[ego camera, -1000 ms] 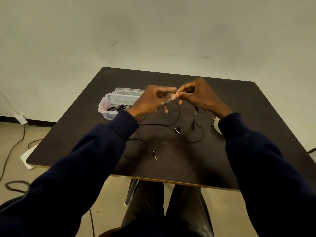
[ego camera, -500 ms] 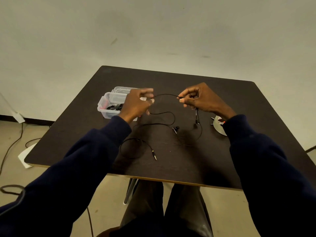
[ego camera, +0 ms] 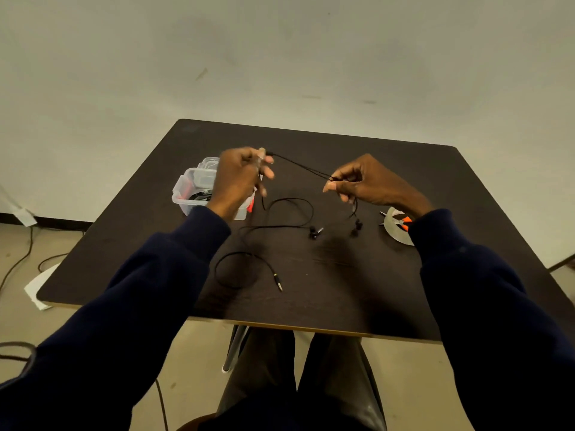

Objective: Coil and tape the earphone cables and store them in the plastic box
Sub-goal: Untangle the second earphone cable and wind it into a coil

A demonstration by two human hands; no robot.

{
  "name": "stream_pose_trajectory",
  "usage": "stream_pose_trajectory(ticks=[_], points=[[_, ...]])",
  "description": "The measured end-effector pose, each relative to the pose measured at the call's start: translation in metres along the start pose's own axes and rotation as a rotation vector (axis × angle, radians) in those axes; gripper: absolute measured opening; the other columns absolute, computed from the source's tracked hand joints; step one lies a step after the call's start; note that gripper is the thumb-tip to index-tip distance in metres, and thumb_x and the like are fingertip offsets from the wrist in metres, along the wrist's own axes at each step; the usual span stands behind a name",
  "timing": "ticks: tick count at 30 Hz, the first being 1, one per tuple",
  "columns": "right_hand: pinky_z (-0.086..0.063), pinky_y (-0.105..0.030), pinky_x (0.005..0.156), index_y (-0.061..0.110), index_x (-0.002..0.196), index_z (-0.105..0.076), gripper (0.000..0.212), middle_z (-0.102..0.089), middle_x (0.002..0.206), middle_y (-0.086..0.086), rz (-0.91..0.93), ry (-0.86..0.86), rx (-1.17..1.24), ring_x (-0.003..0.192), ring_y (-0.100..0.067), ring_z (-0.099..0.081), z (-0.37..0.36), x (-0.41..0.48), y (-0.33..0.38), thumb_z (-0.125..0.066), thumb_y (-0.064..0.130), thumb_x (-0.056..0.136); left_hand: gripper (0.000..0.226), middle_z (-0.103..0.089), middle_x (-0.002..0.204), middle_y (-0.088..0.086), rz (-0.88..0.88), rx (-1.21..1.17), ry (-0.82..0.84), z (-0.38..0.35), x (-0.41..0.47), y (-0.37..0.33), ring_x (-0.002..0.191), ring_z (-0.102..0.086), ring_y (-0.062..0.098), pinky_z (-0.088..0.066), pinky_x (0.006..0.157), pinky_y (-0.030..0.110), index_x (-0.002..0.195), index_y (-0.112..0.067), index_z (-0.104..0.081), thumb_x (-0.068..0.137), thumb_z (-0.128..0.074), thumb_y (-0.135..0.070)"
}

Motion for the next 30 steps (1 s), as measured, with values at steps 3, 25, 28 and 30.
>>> stream_pose_trajectory(ticks=[3, 25, 28, 30], points=[[-0.052, -0.023, 0.066, 0.014, 0.099, -0.079, 0.018, -0.070, 0.063, 0.000, -0.013, -0.012, -0.048, 0.060, -0.012, -0.064, 0.009, -0.003, -0.004, -0.066, 0.026, 0.100, 0.028, -0.068, 0.074, 0.011, 0.030, -0.023, -0.061, 0.012, 0.003, 0.009, 0.036, -0.053, 0.007, -0.033, 0.033, 0.015, 0.102, -0.002, -0.065, 0.110, -0.045, -0.020], [-0.062, -0.032, 0.054, -0.003, 0.100, -0.071, 0.016, -0.075, 0.087, -0.020, -0.387, -0.443, 0.094, 0.063, -0.021, -0.070, 0.017, 0.034, -0.079, -0.071, 0.012, 0.095, 0.007, -0.073, 0.097, 0.007, 0.130, 0.468, 0.111, -0.049, 0.038, 0.054, 0.049, -0.069, 0.013, -0.051, 0.051, 0.018, 0.099, -0.008, -0.070, 0.098, -0.064, -0.011], [-0.061, -0.030, 0.077, 0.007, 0.099, -0.077, 0.015, -0.077, 0.094, -0.009, -0.393, -0.389, -0.086, 0.080, -0.017, -0.072, 0.011, 0.035, -0.092, -0.079, 0.018, 0.089, 0.019, -0.071, 0.104, 0.009, 0.094, 0.426, 0.128, -0.051, 0.032, 0.054, 0.062, -0.074, 0.020, -0.055, 0.055, 0.019, 0.114, -0.006, -0.067, 0.096, -0.068, -0.006], [-0.057, -0.030, 0.085, 0.008, 0.104, -0.078, 0.019, -0.076, 0.103, -0.008, -0.377, -0.341, -0.171, 0.093, -0.017, -0.070, 0.003, 0.031, -0.095, -0.080, 0.019, 0.088, 0.019, -0.072, 0.106, 0.011, 0.026, 0.353, 0.160, -0.047, 0.024, 0.049, 0.066, -0.075, 0.020, -0.055, 0.056, 0.020, 0.112, -0.005, -0.069, 0.094, -0.069, -0.002]])
Point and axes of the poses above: each hand's wrist, its own x-axis towards the middle knuckle, its own z-axis out of the back of the hand, y = z × x, the point moved 9 cm from there along x, towards the middle knuckle
